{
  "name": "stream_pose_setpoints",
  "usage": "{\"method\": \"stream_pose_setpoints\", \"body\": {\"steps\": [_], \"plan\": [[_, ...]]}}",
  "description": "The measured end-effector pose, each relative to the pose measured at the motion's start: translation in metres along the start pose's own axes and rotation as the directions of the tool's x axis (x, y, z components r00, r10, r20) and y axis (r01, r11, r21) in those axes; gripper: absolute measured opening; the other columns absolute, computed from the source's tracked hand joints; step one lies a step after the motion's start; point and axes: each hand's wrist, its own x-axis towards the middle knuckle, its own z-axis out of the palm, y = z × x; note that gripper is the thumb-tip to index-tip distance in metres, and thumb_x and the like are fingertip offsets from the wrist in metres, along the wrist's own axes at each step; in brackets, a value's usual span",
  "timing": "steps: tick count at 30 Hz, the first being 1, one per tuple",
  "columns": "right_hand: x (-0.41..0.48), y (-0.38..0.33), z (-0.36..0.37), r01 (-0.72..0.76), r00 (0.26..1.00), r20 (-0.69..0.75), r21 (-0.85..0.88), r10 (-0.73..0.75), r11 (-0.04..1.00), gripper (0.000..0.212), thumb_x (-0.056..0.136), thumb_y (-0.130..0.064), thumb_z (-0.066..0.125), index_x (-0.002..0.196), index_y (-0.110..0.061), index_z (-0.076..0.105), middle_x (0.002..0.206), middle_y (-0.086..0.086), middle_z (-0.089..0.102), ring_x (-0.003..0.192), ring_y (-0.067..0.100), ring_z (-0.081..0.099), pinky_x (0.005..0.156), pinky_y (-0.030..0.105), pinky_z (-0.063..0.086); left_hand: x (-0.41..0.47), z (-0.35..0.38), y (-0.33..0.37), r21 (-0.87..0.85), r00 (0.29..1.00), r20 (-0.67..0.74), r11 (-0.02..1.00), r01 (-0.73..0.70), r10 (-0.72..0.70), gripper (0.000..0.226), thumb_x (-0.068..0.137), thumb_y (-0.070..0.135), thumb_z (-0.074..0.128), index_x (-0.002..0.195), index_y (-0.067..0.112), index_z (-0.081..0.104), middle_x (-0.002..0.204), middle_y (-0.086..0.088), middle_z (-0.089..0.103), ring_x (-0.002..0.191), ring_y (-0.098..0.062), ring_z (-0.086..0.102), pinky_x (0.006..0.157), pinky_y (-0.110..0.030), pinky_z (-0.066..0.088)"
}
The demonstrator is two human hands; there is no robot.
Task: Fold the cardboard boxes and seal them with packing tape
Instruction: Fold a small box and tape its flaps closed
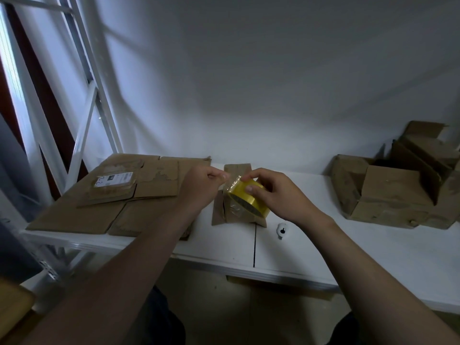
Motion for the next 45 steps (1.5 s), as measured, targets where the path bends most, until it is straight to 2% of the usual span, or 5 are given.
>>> {"method": "stream_pose_setpoints", "body": {"steps": [6,13,22,35,45], "plan": [[-0.004,0.01,-0.002,-0.06,0.997,-0.063,-0.121,0.052,0.991,0.009,0.094,-0.036,0.069,0.103,-0.039,0.069,0.092,-0.013,0.063,0.083,0.006,0.056,0.066,0.022,0.042,0.002,-0.001,-0.006,-0.061,0.999,0.018,0.997,0.041,-0.04,0.014,0.096,0.021,0.067,0.103,0.018,0.079,0.098,0.008,0.073,0.092,0.0,0.063,0.077,-0.017,0.045],[-0.019,0.021,-0.007,0.128,0.99,-0.024,-0.201,-0.136,0.971,0.049,0.08,-0.036,0.081,0.121,-0.034,0.054,0.111,-0.02,0.052,0.097,-0.005,0.049,0.074,0.009,0.037,0.012,-0.005,-0.01,-0.15,0.991,0.044,0.979,0.135,-0.13,0.012,0.096,0.024,0.067,0.105,0.021,0.075,0.09,0.017,0.067,0.092,0.005,0.06,0.074,-0.014,0.044],[0.0,0.03,-0.027,0.172,0.985,0.099,-0.403,-0.144,0.899,0.04,0.081,-0.034,0.079,0.118,-0.03,0.062,0.107,0.0,0.062,0.095,0.021,0.056,0.081,0.039,0.05,0.005,0.009,-0.019,-0.168,0.983,-0.004,0.969,0.18,-0.183,0.011,0.095,0.022,0.069,0.102,0.017,0.077,0.088,0.012,0.068,0.086,-0.001,0.059,0.074,-0.017,0.044],[-0.004,0.065,-0.034,0.257,0.965,0.05,-0.344,-0.256,0.903,0.044,0.079,-0.061,0.072,0.113,-0.035,0.064,0.103,-0.013,0.057,0.091,0.005,0.052,0.074,0.011,0.038,0.015,0.007,-0.049,-0.184,0.917,-0.023,0.903,0.388,-0.399,0.026,0.092,0.041,0.071,0.11,0.022,0.075,0.102,0.004,0.069,0.112,-0.023,0.061,0.102,-0.047,0.049],[0.025,0.087,-0.045,0.367,0.93,0.202,-0.514,-0.306,0.775,0.035,0.076,-0.035,0.088,0.108,-0.026,0.077,0.093,-0.001,0.057,0.082,0.012,0.047,0.071,0.009,0.028,0.01,0.031,-0.073,-0.294,0.894,-0.12,0.876,0.382,-0.431,0.029,0.096,0.036,0.065,0.12,0.021,0.071,0.111,-0.006,0.07,0.108,-0.029,0.063,0.078,-0.034,0.05]]}}
